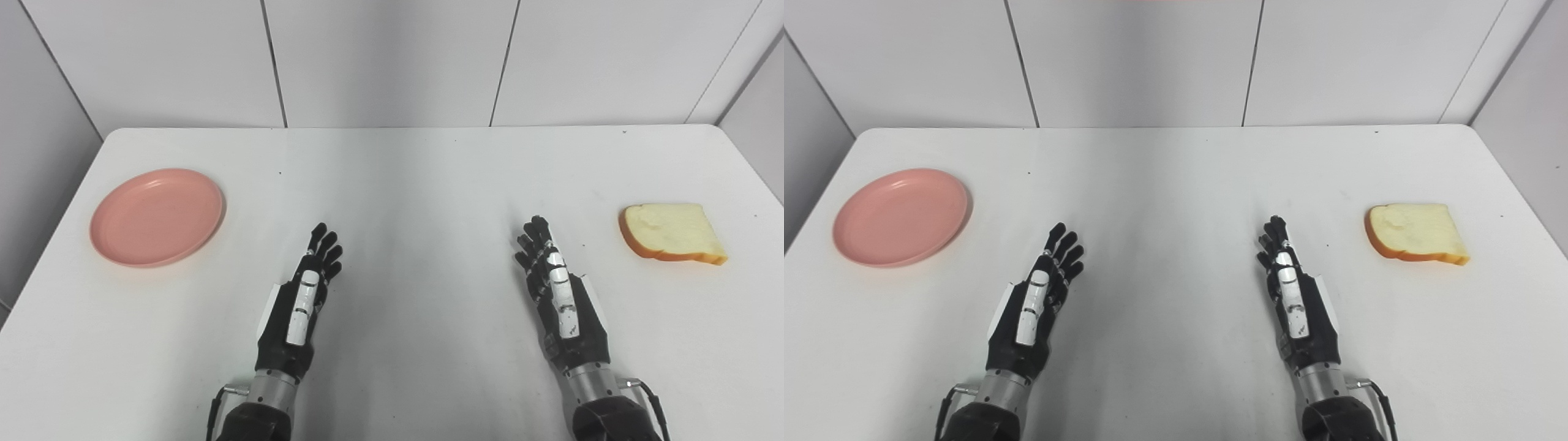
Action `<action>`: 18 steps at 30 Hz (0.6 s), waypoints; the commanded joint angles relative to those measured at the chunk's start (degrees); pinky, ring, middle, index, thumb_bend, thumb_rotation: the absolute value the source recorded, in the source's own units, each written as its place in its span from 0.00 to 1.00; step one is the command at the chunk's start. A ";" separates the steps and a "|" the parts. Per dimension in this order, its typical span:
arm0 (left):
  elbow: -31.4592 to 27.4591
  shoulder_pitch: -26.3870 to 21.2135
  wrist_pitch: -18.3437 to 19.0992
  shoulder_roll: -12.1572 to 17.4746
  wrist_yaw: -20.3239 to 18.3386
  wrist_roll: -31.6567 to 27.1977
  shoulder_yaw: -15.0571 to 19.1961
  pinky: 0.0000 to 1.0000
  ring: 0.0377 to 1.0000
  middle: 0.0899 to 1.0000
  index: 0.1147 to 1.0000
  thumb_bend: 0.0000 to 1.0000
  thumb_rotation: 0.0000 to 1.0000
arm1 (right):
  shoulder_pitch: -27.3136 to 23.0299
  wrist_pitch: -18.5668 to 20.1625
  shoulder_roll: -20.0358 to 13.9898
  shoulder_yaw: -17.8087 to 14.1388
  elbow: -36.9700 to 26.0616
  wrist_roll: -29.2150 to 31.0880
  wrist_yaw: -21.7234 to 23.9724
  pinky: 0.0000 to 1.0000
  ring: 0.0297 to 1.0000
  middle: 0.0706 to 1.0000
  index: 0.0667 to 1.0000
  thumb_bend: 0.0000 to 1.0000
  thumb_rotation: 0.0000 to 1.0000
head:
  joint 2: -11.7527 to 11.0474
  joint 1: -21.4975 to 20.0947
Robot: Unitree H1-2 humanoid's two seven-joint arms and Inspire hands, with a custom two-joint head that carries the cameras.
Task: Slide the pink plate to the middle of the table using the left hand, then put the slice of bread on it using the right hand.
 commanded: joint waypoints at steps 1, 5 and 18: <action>-0.01 0.80 -0.53 0.95 -0.80 0.06 -0.25 0.98 0.98 0.99 1.00 0.44 1.00 | 1.24 -1.88 0.63 0.25 1.42 0.30 0.11 1.00 0.99 1.00 1.00 0.42 1.00 | 0.00 0.05; 0.47 0.73 -0.58 1.04 -0.91 -0.44 0.06 0.98 0.98 1.00 1.00 0.46 1.00 | 1.20 -1.19 0.83 0.34 1.05 -0.14 -0.31 1.00 0.99 1.00 1.00 0.42 1.00 | -0.07 -0.12; 0.46 0.88 -0.90 0.50 -0.63 -0.75 0.36 0.98 0.97 0.99 0.99 0.44 1.00 | 1.31 -1.07 0.63 0.58 1.01 0.63 0.32 1.00 1.00 1.00 1.00 0.42 1.00 | -0.08 0.10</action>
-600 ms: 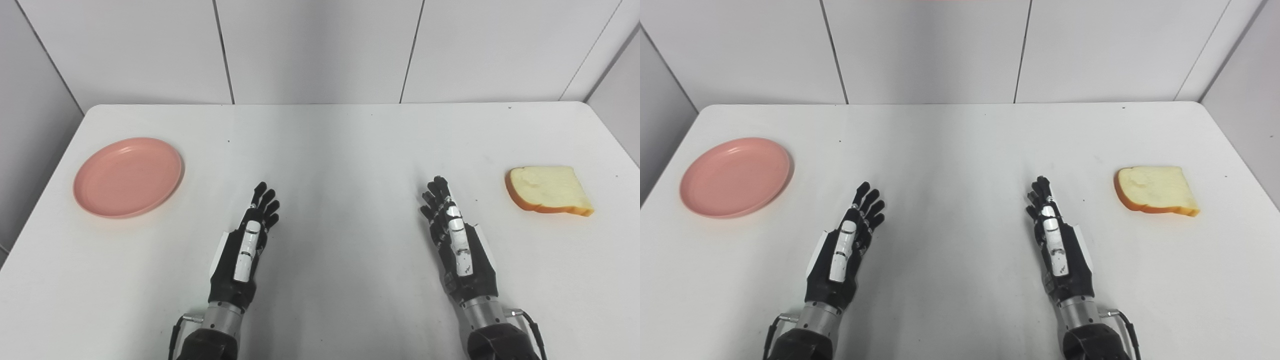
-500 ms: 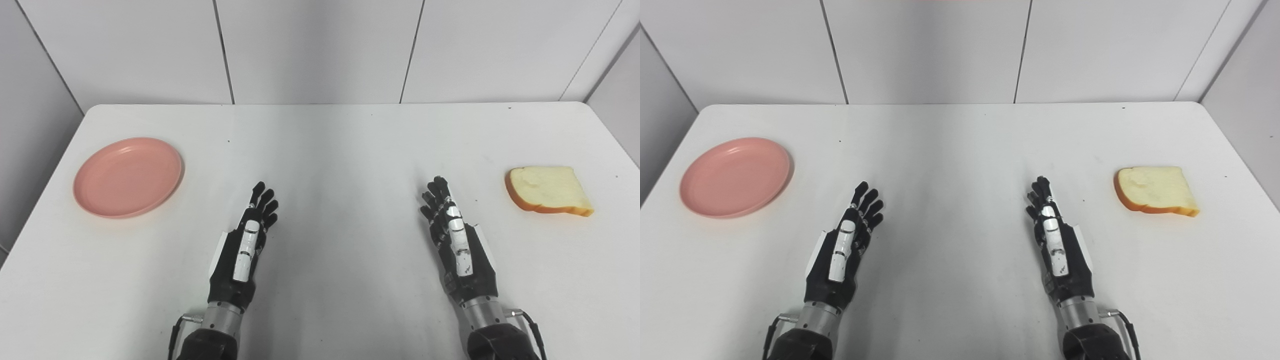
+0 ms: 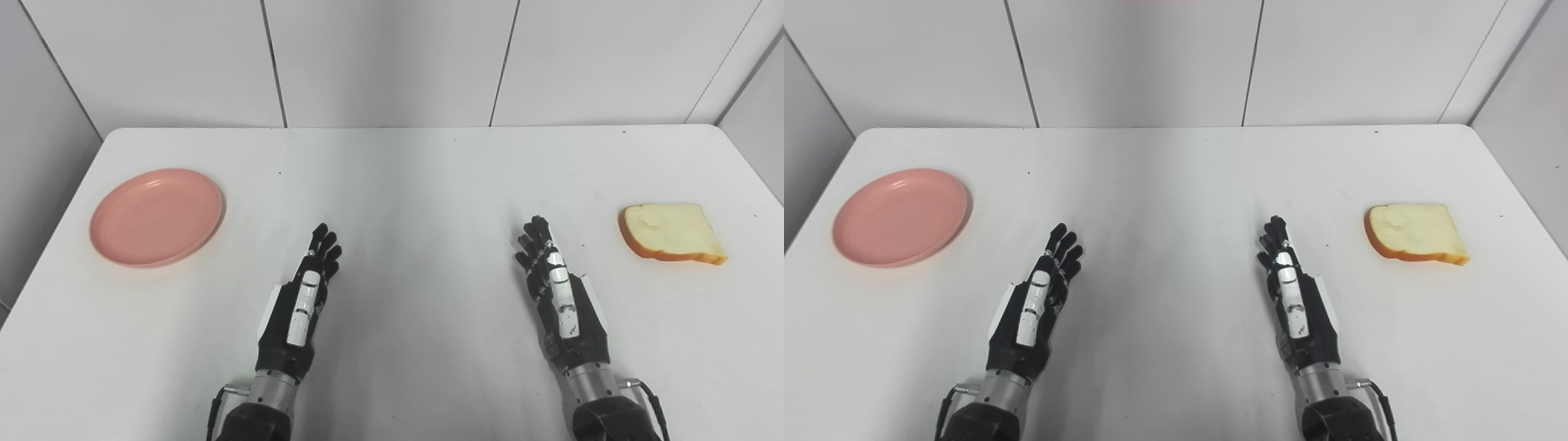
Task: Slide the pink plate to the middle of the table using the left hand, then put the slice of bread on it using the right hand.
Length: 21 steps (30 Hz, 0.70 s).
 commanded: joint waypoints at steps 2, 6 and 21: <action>0.31 0.93 -0.83 0.42 -0.02 -0.08 0.23 0.97 0.97 0.99 1.00 0.44 1.00 | 1.21 -1.45 0.62 0.47 1.48 0.81 0.54 1.00 1.00 1.00 1.00 0.41 1.00 | 0.05 0.00; 0.38 0.99 -1.05 0.49 -0.40 -0.63 0.27 0.98 0.97 0.99 1.00 0.44 1.00 | 1.20 -0.44 0.80 0.49 0.97 0.21 0.00 1.00 1.00 1.00 1.00 0.41 1.00 | -0.03 -0.25; 1.40 0.74 -2.32 0.88 -0.58 -0.22 0.21 0.99 0.98 1.00 1.00 0.47 1.00 | 1.21 -0.74 0.52 0.41 1.33 0.42 0.24 1.00 1.00 1.00 1.00 0.42 1.00 | 0.08 -0.54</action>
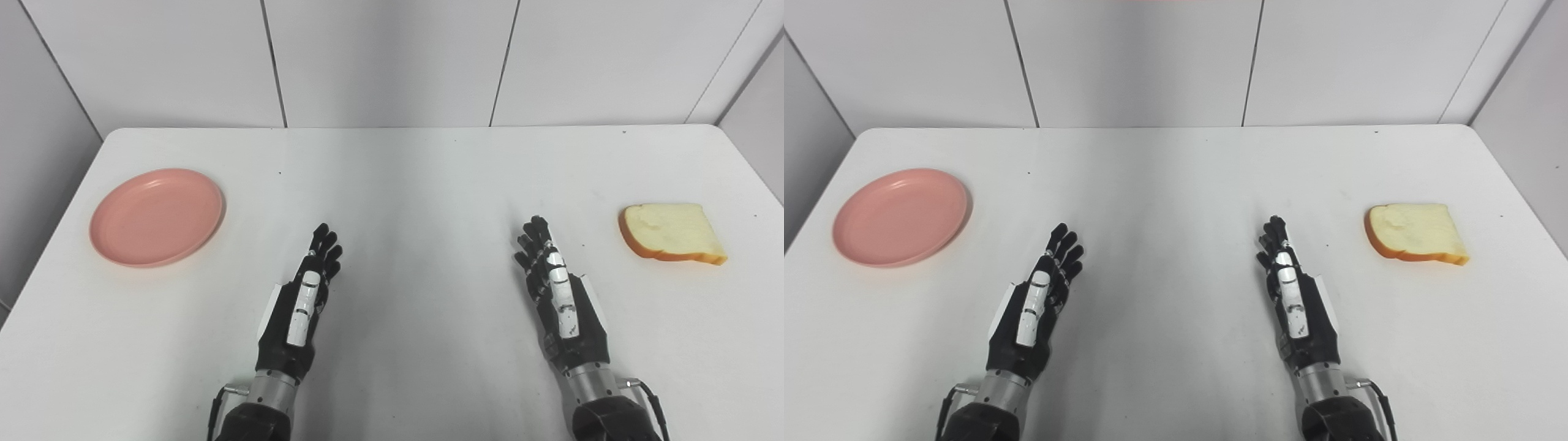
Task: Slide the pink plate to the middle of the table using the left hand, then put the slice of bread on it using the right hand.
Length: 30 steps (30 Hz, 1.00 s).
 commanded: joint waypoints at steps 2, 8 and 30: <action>0.79 0.93 -1.54 0.28 0.37 0.67 0.13 0.98 0.98 0.99 1.00 0.46 1.00 | 1.25 -0.55 0.71 0.29 1.25 0.78 0.12 1.00 1.00 1.00 1.00 0.42 1.00 | 0.11 0.22; 0.31 1.09 -1.11 0.11 0.37 0.70 -0.07 0.98 0.97 0.99 1.00 0.44 1.00 | 1.36 -0.70 0.48 0.34 1.06 0.53 0.19 1.00 1.00 1.00 1.00 0.41 1.00 | -0.32 1.10; 11.21 -0.17 -9.39 -3.97 2.62 3.95 -1.87 0.98 0.98 1.00 1.00 0.48 1.00 | 0.20 -8.61 -2.85 -2.04 10.54 7.15 5.58 1.00 1.00 1.00 1.00 0.37 1.00 | -10.18 17.76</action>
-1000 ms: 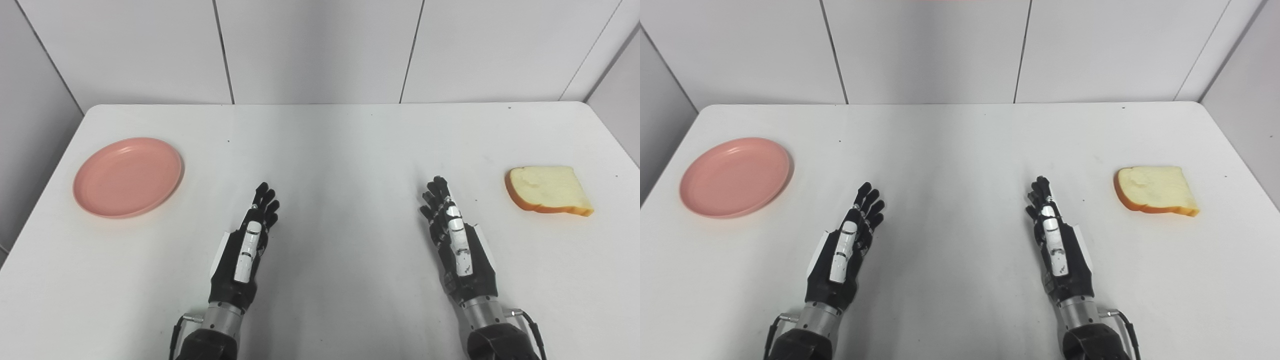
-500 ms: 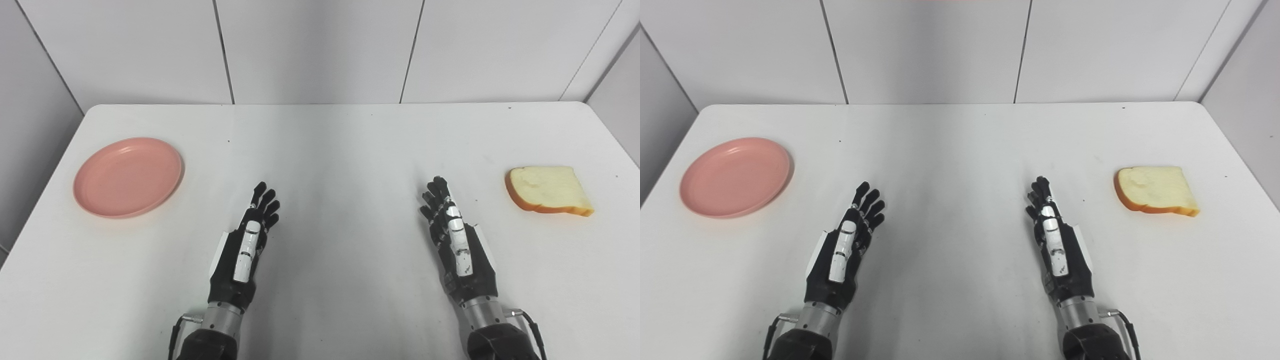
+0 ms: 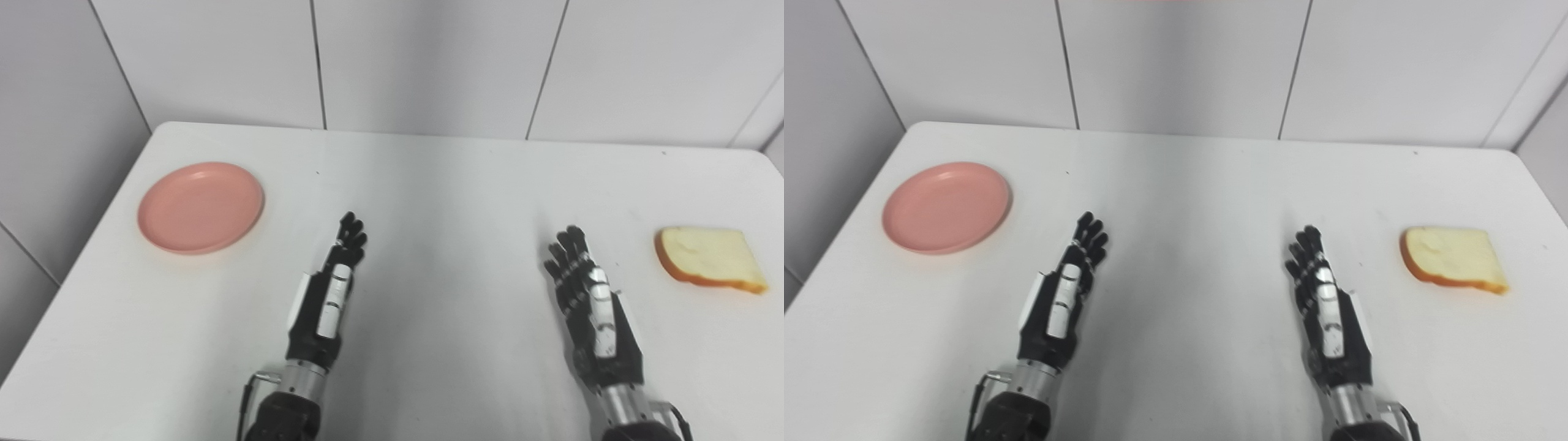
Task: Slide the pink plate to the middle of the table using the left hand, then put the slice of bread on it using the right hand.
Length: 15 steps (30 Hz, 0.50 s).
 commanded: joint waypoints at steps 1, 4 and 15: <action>5.28 2.06 -1.13 -0.34 0.24 0.67 -0.64 0.98 0.98 1.00 1.00 0.48 1.00 | 0.82 -3.31 -1.12 -0.91 6.88 0.57 1.56 1.00 1.00 1.00 1.00 0.37 1.00 | -0.39 0.14; 5.22 1.93 -0.66 -0.09 0.88 2.12 -0.86 0.97 0.97 0.99 0.99 0.47 1.00 | 0.63 -4.17 -0.97 -0.99 7.62 0.10 1.33 1.00 1.00 1.00 1.00 0.38 1.00 | -0.65 -0.59; 5.20 1.94 -0.83 0.44 0.88 2.07 -0.78 0.96 0.98 0.99 0.99 0.46 1.00 | 0.89 -4.10 -0.65 -0.78 7.32 0.36 1.53 1.00 1.00 1.00 1.00 0.39 1.00 | -0.03 -2.37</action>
